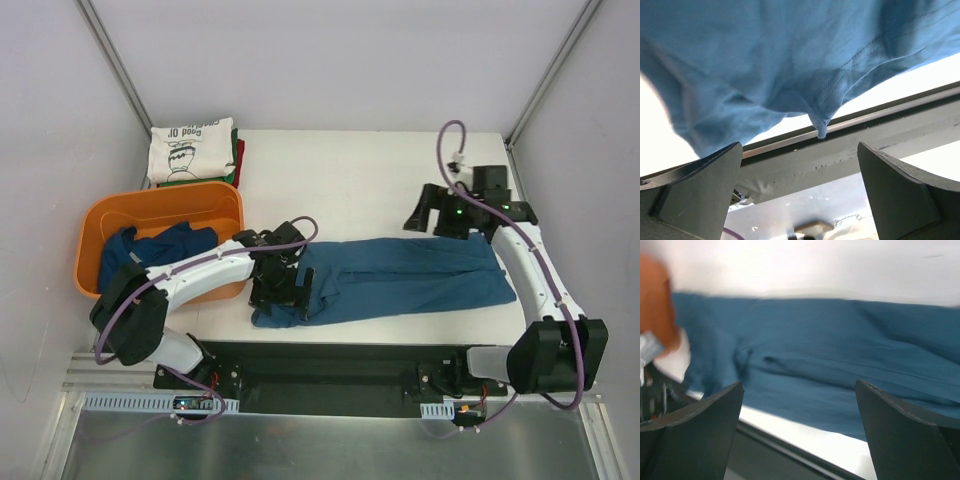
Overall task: Fold and stack the t-shirts
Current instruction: Fold the tshirt
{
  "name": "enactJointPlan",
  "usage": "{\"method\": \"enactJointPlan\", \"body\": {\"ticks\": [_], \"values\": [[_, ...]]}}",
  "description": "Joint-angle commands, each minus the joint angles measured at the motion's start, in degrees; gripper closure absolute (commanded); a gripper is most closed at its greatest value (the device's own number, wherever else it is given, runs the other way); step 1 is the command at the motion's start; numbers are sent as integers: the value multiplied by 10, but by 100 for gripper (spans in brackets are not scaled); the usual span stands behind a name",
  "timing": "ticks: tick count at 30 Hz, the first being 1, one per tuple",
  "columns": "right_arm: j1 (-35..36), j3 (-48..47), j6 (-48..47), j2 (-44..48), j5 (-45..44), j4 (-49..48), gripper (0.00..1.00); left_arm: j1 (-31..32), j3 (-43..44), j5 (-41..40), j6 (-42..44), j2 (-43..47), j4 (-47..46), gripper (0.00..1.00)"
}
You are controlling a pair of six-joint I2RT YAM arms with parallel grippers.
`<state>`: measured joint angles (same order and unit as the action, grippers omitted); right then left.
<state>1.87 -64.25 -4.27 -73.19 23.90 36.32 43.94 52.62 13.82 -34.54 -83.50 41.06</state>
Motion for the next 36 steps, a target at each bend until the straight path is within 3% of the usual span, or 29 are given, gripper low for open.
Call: {"method": "enactJointPlan", "body": {"ticks": [1,4,6,8,12,14,19,28,31,32,36], "values": [[136,0,41,-31,100,-57,1,4,60,-69,-28,72,32,1],[255,-21,105,-83,132,-106,1,1,70,-135,-53,123,32,1],[318,-43,137,-120,97,-108,3,-4,69,-181,-65,157,30,1],[341,-76,152,-169,17,-78,6,-6,69,-217,-66,175,24,1],[381,-69,182,-202,-57,-58,24,-7,64,-222,-69,169,-18,1],[393,-56,198,-215,-61,-53,28,-7,63,-203,-65,157,-50,1],[408,-43,220,-244,-65,-66,48,-11,62,-183,-53,133,-80,1],[408,-46,220,-280,-81,-48,51,-14,57,-174,-47,106,-107,1],[409,-43,223,-293,-38,-67,65,-18,57,-173,-44,101,-113,1],[409,-40,226,-293,-32,-72,75,-18,55,-173,-44,102,-114,1],[408,-22,240,-281,-39,-74,89,-25,50,-167,-38,98,-120,1]]}}
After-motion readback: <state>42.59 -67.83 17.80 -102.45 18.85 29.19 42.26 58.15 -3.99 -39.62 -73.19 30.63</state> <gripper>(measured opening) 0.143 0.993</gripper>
